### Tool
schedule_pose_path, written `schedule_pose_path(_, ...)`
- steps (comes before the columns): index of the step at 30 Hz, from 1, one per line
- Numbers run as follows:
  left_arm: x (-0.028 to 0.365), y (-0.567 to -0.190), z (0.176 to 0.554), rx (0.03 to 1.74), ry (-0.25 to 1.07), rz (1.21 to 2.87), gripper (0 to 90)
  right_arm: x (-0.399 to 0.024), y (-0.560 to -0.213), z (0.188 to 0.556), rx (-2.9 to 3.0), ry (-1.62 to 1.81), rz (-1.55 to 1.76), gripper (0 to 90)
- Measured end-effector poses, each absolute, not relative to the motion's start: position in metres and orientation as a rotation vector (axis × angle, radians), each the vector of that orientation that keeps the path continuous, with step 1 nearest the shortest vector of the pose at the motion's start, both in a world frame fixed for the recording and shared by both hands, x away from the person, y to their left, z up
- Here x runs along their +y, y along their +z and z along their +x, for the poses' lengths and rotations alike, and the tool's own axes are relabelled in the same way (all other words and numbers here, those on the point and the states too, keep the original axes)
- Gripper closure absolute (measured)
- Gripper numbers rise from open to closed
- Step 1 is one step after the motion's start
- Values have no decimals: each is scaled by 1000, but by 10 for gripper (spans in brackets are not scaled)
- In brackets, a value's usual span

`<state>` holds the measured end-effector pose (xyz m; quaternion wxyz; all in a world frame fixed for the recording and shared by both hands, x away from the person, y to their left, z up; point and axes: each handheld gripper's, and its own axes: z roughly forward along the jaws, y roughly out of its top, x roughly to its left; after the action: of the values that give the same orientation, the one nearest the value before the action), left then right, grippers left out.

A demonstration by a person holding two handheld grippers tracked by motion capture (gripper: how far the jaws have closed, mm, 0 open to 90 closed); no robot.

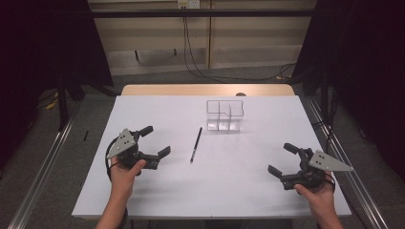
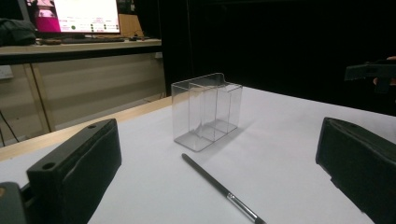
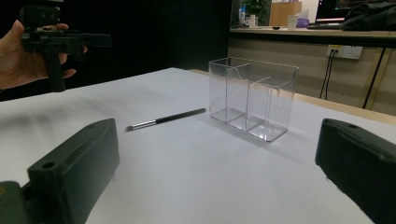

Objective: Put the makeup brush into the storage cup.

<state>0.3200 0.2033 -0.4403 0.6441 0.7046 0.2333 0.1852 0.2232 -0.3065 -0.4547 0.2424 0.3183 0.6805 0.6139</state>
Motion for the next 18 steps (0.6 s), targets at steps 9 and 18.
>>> schedule_pose_path(9, 188, -443, 329, 519, 409, 1628, 1, -305, -455, 223, 1866, 1680, 863, 0)
schedule_pose_path(18, 174, -443, 335, 506, 400, 1639, 1, -304, -454, 222, 1871, 1677, 857, 0)
